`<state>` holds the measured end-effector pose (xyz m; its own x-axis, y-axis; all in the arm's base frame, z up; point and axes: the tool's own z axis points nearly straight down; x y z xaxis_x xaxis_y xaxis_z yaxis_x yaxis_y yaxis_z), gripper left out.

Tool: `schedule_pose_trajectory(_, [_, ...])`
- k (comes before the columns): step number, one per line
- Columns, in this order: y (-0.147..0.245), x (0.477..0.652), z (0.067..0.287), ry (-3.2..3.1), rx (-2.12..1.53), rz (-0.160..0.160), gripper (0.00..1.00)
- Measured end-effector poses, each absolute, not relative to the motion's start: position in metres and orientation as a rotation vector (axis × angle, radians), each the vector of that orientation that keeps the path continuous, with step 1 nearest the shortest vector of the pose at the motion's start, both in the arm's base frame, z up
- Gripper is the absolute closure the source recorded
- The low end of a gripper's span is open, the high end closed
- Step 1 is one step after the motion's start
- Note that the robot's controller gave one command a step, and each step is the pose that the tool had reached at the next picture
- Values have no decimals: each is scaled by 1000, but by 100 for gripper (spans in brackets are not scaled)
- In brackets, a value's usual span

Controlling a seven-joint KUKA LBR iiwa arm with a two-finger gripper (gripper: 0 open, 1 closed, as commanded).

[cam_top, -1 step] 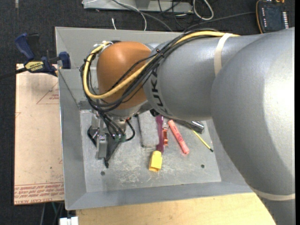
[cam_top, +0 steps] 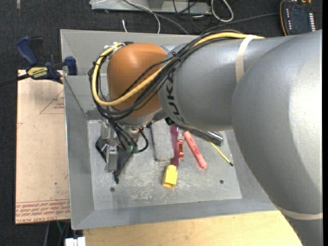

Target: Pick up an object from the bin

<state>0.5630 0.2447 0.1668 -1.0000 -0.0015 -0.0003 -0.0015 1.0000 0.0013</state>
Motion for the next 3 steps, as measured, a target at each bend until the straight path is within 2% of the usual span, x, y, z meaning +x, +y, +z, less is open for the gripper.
schedule_pose_trajectory(1, [163, 611, 70, 3137, -182, 2, 0])
schedule_pose_trajectory(2, [195, 571, 70, 3123, 265, 17, 0])
schedule_pose_trajectory(3, [164, 611, 71, 3133, -160, 5, 0])
